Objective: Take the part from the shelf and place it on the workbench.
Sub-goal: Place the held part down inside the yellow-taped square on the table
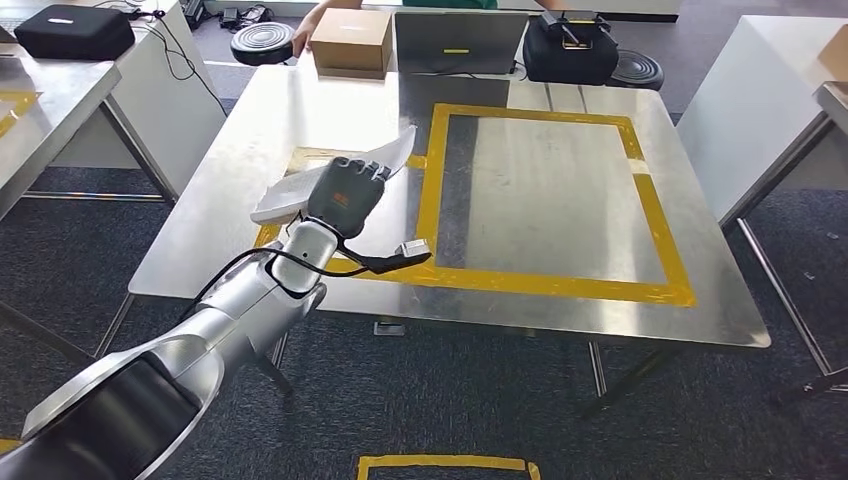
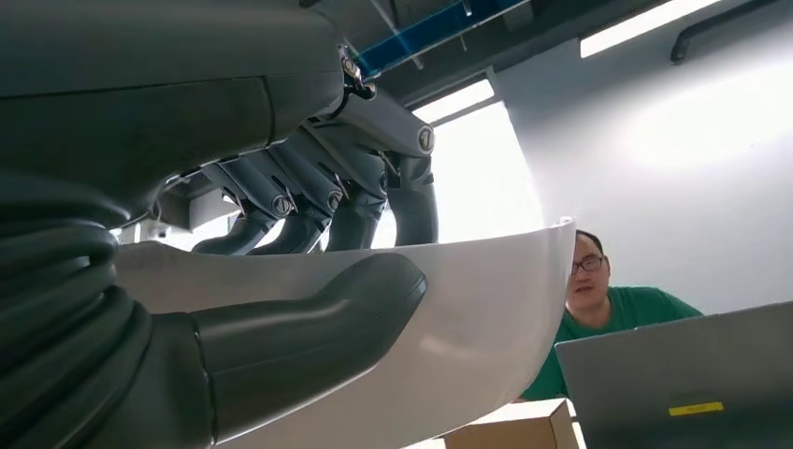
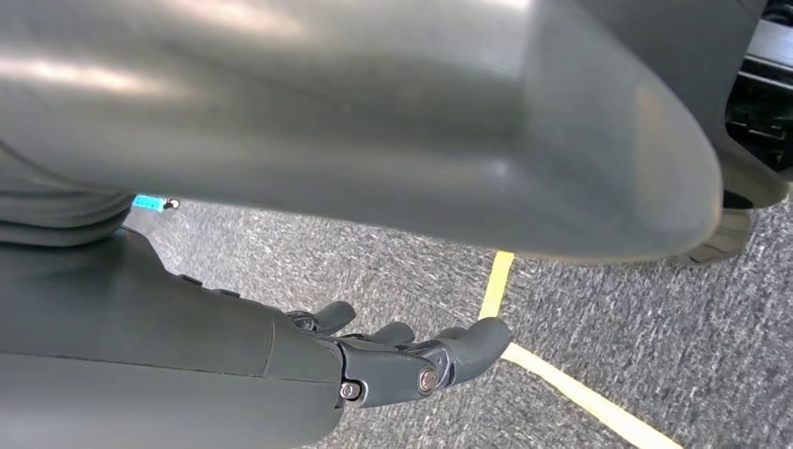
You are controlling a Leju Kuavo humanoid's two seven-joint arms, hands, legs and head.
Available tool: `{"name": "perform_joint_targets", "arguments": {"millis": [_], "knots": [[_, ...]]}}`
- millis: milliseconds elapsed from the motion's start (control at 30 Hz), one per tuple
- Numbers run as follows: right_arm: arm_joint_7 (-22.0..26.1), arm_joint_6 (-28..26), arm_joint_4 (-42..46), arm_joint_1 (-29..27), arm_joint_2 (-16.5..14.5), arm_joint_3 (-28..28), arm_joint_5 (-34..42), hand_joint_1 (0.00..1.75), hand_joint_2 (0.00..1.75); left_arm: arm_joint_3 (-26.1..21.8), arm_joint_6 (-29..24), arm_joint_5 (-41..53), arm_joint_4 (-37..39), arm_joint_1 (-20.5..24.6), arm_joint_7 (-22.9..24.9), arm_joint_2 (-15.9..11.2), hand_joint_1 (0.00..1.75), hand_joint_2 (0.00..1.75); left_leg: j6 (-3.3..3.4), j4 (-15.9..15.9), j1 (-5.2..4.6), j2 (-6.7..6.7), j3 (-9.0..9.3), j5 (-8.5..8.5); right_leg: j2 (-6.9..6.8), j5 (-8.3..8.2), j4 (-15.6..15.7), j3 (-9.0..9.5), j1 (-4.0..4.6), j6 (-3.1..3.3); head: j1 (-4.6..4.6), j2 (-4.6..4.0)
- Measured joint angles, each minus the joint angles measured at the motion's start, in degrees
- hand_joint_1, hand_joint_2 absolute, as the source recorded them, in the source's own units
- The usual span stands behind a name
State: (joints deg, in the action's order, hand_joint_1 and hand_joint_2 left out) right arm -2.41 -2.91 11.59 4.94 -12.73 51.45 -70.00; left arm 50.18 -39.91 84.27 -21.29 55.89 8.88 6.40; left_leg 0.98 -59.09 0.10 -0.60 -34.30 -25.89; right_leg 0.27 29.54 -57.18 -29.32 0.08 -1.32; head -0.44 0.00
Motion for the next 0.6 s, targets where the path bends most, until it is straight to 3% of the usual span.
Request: {"name": "perform_joint_targets", "arguments": {"millis": [167, 233, 367, 600], "knots": [[0.0, 0.0, 0.0, 0.0, -0.1, 0.0, 0.1, 0.0, 0.0, -4.6, 0.0, -0.4, -1.8, -1.0, -1.5, -0.5, 1.75, 1.75, 0.0, 0.0, 0.0, 0.0, 0.0, 0.0, 0.0, 0.0, 0.0, 0.0, 0.0, 0.0, 0.0, 0.0], [-0.1, 0.0, 0.0, 0.0, -0.1, 0.0, 0.0, 0.0, 0.0, -6.3, 0.0, -1.2, -1.6, -1.1, -4.1, -0.3, 1.75, 1.75, 0.0, 0.0, 0.0, 0.0, 0.0, 0.0, 0.0, 0.0, 0.0, 0.0, -0.01, 0.0, 0.0, 0.0], [-0.5, 0.0, 0.0, 0.1, -0.1, -0.1, -0.5, 0.0, 0.0, -12.8, 0.0, -2.4, 1.0, -1.3, -9.6, 2.0, 1.75, 1.75, 0.0, 0.0, -0.01, 0.01, 0.0, 0.0, 0.0, -0.01, 0.0, 0.0, -0.01, 0.0, 0.01, 0.0], [-0.6, 0.0, 0.0, 0.5, -0.1, -0.4, -0.9, 0.0, 0.0, -17.4, 1.8, -2.7, 4.3, -1.1, -10.9, 4.0, 1.75, 1.75, 0.0, 0.0, 0.0, 0.01, 0.0, 0.0, 0.0, -0.01, 0.0, -0.01, 0.0, 0.01, 0.0, 0.0]]}}
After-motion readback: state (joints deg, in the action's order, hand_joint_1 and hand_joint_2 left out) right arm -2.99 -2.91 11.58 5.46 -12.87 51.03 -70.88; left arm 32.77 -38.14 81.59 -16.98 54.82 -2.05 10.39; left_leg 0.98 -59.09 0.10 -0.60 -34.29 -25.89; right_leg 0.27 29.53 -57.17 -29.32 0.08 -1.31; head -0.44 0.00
